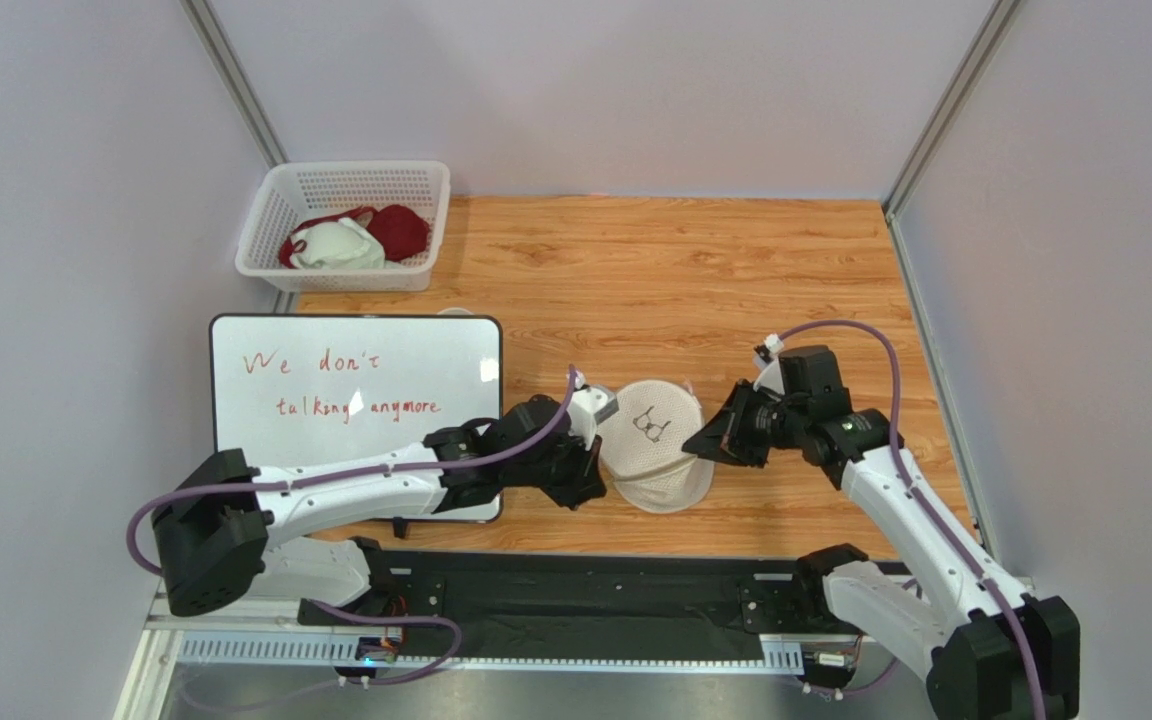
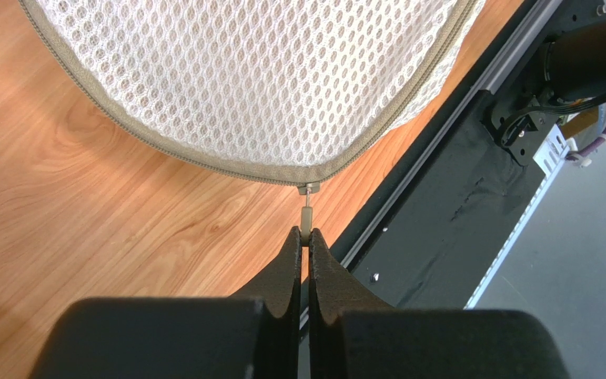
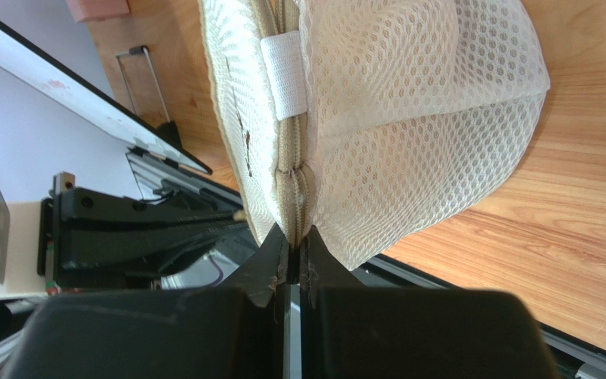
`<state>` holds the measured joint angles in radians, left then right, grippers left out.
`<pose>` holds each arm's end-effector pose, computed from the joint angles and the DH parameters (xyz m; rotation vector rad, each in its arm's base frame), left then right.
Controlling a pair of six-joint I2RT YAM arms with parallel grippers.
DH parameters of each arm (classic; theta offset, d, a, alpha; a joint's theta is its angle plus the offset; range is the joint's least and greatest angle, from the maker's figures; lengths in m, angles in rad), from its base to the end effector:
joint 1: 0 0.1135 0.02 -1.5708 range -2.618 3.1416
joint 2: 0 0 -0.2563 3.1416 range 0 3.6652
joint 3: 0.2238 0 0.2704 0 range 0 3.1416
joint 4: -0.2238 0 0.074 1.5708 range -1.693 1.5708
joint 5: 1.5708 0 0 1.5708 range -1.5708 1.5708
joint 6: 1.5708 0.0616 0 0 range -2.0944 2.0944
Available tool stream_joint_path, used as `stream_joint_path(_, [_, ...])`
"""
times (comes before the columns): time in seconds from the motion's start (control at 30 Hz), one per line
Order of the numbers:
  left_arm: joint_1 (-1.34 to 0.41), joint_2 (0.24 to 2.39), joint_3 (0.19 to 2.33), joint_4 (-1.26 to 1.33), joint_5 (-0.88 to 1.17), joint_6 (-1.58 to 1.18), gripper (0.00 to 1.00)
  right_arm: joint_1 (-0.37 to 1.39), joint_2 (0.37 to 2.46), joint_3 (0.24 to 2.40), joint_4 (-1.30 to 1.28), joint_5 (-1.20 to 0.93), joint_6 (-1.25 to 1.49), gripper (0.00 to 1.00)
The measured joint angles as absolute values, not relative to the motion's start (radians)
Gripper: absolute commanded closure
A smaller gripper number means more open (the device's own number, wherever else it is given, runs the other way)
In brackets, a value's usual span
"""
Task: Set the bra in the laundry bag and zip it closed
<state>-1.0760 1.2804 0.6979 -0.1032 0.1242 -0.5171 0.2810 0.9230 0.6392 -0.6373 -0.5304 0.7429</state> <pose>0.1378 -0.2715 0.1786 0.7435 2.3299 -0.9346 0.1952 0.0888 0.2004 0.3682 2.6174 1.0575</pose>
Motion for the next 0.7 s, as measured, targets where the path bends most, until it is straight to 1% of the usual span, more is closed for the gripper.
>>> stream_joint_path(0.13, [-1.070, 1.233, 0.695, -0.127, 0.137, -0.494, 1.00, 0.280, 1.014, 0.671, -0.606, -0.590, 0.715, 1.00])
stream_joint_path(0.23, [-1.070, 1.245, 0.708, -0.122, 0.181, -0.490, 1.00, 0.292, 1.107, 0.713, -0.575, -0.616, 0.700, 0.99])
stream_joint_path(0.27, [-1.070, 1.258, 0.719, -0.117, 0.196, -0.490, 1.00, 0.301, 1.140, 0.732, -0.567, -0.622, 0.695, 0.87])
stream_joint_path(0.33, [-1.072, 1.303, 0.762, -0.110, 0.228, -0.491, 1.00, 0.317, 1.196, 0.768, -0.556, -0.628, 0.687, 0.66])
stream_joint_path(0.37, [-1.074, 1.330, 0.792, -0.102, 0.243, -0.493, 1.00, 0.323, 1.219, 0.785, -0.550, -0.630, 0.682, 0.46])
stream_joint_path(0.4, [-1.076, 1.352, 0.815, -0.088, 0.254, -0.494, 1.00, 0.326, 1.237, 0.800, -0.548, -0.629, 0.676, 0.39])
stream_joint_path(0.43, [-1.078, 1.372, 0.839, -0.066, 0.265, -0.500, 1.00, 0.327, 1.246, 0.810, -0.548, -0.627, 0.677, 0.30])
stream_joint_path(0.5, [-1.079, 1.399, 0.876, -0.014, 0.280, -0.513, 1.00, 0.329, 1.246, 0.819, -0.558, -0.614, 0.664, 0.25])
stream_joint_path(0.53, [-1.079, 1.406, 0.887, 0.002, 0.285, -0.517, 1.00, 0.329, 1.242, 0.820, -0.565, -0.604, 0.658, 0.21])
stream_joint_path(0.7, [-1.079, 1.438, 0.913, 0.048, 0.310, -0.532, 1.00, 0.331, 1.134, 0.811, -0.663, -0.519, 0.631, 0.21])
